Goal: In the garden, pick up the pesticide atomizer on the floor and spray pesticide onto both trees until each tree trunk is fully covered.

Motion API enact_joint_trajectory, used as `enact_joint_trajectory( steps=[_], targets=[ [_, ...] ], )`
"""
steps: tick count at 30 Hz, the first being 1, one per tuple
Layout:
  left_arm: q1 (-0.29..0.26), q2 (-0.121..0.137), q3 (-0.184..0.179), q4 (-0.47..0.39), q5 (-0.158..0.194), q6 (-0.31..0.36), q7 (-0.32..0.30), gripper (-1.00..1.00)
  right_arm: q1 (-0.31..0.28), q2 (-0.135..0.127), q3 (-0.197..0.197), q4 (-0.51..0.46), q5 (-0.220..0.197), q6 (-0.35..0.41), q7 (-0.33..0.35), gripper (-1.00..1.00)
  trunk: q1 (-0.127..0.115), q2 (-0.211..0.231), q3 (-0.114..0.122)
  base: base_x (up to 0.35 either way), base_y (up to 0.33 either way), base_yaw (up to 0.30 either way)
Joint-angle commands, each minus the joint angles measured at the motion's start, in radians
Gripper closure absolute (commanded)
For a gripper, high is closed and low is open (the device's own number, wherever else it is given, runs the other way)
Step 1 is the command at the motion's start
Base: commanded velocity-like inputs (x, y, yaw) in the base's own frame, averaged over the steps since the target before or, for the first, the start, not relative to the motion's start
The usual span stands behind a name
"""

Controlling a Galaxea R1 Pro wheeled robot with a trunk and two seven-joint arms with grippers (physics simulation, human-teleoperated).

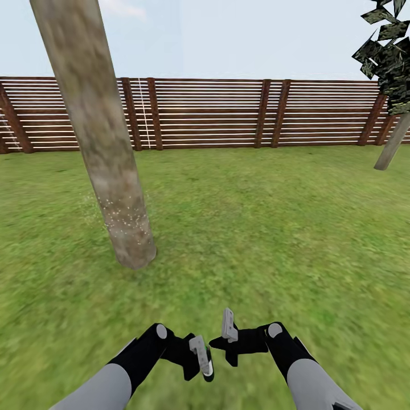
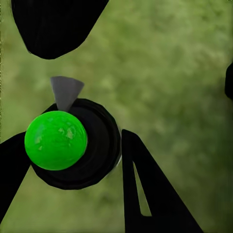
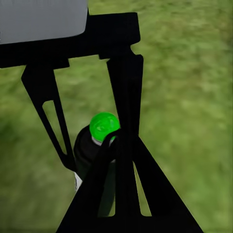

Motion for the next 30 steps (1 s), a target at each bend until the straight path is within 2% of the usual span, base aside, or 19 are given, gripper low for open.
enact_joint_trajectory(
  steps=[1,4,8,18,21,24,26,28,30],
  targets=[
    [-0.001,0.000,0.000,-0.002,-0.004,0.001,-0.003,1.00,-0.001,0.002,-0.008,-0.001,0.007,-0.002,0.005,1.00,0.000,0.000,-0.001,0.000,0.000,0.000],
    [-0.001,0.000,0.001,-0.003,-0.004,0.001,-0.003,1.00,-0.001,0.001,-0.008,-0.001,0.007,-0.002,0.005,1.00,0.000,0.000,-0.001,0.000,0.000,0.000],
    [-0.001,0.001,-0.001,-0.003,0.052,-0.010,-0.003,1.00,-0.001,0.000,-0.008,-0.001,0.007,-0.002,0.005,1.00,0.000,0.000,-0.001,0.000,0.000,0.000],
    [-0.001,0.005,-0.001,-0.003,0.067,-0.013,-0.003,1.00,-0.001,0.000,-0.008,-0.001,0.008,-0.002,0.005,1.00,0.000,0.000,-0.001,0.000,0.000,0.000],
    [-0.001,0.017,-0.001,-0.001,0.065,-0.014,-0.003,1.00,-0.001,0.000,-0.008,0.000,0.008,-0.002,0.005,1.00,0.000,0.000,-0.001,0.000,0.000,0.000],
    [0.009,0.073,0.000,0.001,0.064,-0.035,-0.003,1.00,-0.001,0.000,-0.008,0.000,0.008,-0.002,0.005,1.00,0.000,0.000,-0.001,0.000,0.000,0.000],
    [0.012,0.142,0.002,0.003,0.067,-0.093,-0.003,1.00,-0.001,0.000,-0.008,0.000,0.008,-0.002,0.005,1.00,0.000,0.000,-0.001,0.000,0.000,0.000],
    [0.014,0.206,0.002,0.009,0.069,-0.106,-0.002,1.00,-0.001,0.000,-0.007,0.000,0.009,-0.002,0.005,1.00,0.000,0.000,-0.001,0.000,0.000,0.000],
    [0.015,0.266,0.003,0.059,0.087,-0.116,-0.002,1.00,-0.001,-0.002,-0.007,0.001,0.009,-0.002,0.005,1.00,0.000,0.000,-0.001,0.000,0.000,0.000]
  ],
)
